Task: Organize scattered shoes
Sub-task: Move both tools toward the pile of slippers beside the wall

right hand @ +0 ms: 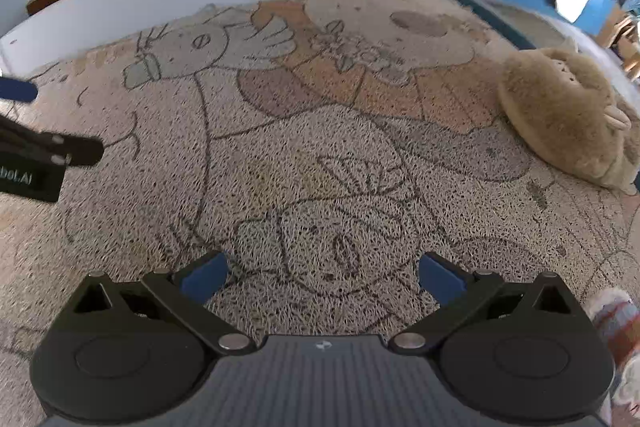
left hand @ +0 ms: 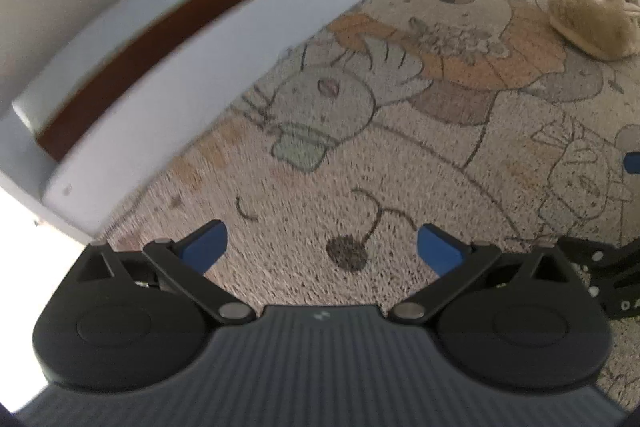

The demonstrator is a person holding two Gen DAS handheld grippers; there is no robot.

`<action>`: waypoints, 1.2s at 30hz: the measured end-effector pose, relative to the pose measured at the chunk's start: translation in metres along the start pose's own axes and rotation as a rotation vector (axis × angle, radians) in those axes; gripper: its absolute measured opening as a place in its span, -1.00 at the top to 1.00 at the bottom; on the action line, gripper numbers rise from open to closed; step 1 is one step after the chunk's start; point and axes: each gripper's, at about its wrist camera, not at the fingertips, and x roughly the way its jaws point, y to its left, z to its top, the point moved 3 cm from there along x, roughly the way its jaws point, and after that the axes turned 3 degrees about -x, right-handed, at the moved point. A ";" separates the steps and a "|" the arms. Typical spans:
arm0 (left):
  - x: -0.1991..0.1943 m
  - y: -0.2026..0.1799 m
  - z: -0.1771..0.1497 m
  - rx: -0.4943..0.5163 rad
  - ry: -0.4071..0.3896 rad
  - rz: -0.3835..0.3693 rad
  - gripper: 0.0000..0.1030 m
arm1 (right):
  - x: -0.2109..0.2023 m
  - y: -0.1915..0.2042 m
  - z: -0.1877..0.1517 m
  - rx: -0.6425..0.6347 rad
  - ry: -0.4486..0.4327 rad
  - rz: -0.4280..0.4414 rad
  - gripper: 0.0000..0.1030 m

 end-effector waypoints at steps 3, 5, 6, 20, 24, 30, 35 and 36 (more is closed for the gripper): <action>-0.022 -0.007 0.009 0.030 -0.024 -0.015 -1.00 | -0.013 -0.001 -0.003 0.011 -0.005 0.007 -0.99; -0.037 -0.011 0.014 0.040 -0.066 -0.029 -1.00 | -0.031 -0.002 -0.005 0.023 -0.028 0.006 -0.99; -0.042 -0.012 0.017 0.037 -0.078 -0.027 -1.00 | -0.037 -0.002 -0.005 0.025 -0.037 0.001 -0.99; -0.092 -0.035 0.040 0.021 -0.044 -0.113 -1.00 | -0.140 -0.039 -0.021 0.157 -0.144 -0.120 -0.99; -0.100 -0.054 0.031 0.042 -0.089 -0.145 -1.00 | -0.154 -0.055 -0.048 0.242 -0.168 -0.169 -0.99; -0.087 -0.082 0.000 -0.020 0.000 -0.233 -1.00 | -0.148 -0.064 -0.085 0.322 -0.108 -0.203 -0.91; -0.089 -0.107 -0.010 -0.033 0.041 -0.289 -1.00 | -0.155 -0.060 -0.104 0.273 -0.086 -0.238 -0.91; -0.091 -0.112 -0.010 -0.027 0.036 -0.298 -1.00 | -0.156 -0.061 -0.107 0.279 -0.083 -0.240 -0.91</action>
